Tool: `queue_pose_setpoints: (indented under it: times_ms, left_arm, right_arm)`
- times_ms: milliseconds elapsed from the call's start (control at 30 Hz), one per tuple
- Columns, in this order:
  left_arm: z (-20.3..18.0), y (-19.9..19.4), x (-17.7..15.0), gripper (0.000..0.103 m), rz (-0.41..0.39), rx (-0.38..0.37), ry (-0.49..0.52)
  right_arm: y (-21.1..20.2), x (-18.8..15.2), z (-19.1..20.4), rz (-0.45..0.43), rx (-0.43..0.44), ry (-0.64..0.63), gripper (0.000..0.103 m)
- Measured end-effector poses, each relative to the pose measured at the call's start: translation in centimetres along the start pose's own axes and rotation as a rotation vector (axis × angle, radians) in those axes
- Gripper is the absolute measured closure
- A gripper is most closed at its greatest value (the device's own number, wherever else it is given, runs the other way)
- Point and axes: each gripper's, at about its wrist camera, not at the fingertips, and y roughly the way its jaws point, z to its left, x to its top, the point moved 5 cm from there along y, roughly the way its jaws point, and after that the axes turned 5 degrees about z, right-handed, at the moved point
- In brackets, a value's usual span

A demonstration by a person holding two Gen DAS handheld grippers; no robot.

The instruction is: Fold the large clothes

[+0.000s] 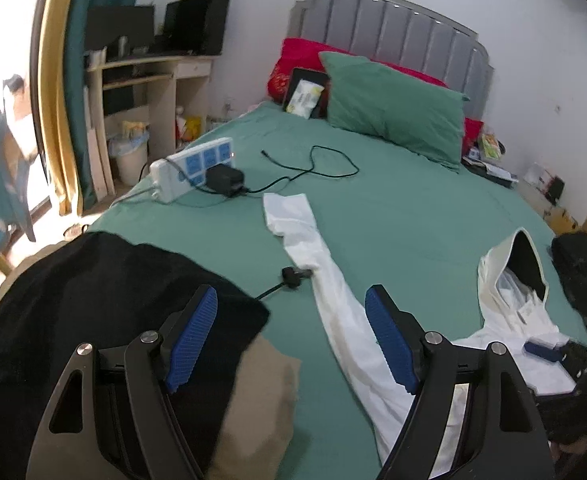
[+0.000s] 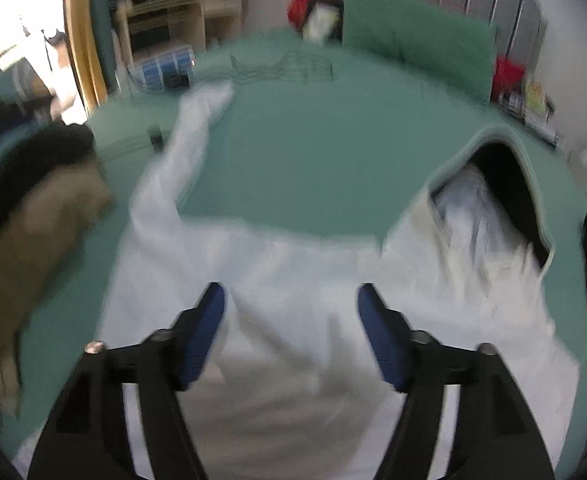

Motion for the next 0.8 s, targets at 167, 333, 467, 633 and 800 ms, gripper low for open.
queue_pose_setpoints:
  times_ms: [167,333,467,633,800]
  left_arm:
    - [3.1,-0.1,0.7,0.023,-0.009,-0.021,-0.093]
    - [5.2,0.3,0.9,0.023,0.0,0.008,-0.126]
    - [6.9,0.5,1.2,0.023,0.017,0.002,-0.183]
    - [5.6,0.5,1.3,0.023,0.02,-0.014,-0.159]
    - [2.2,0.8,0.3,0.023,0.055,-0.079,-0.11]
  right_arm:
    - [2.7,5.1,5.1,-0.066,0.081,-0.098,0.024]
    - [11.6,8.4,9.0,0.06,0.303,-0.018,0.028]
    - [16.5,8.6,10.3,0.154,0.307,0.003,0.089]
    - [13.5,8.3,7.2,0.076,0.18,-0.037,0.099]
    - [7.8,4.4,2.2,0.055,0.085,-0.037,0.099]
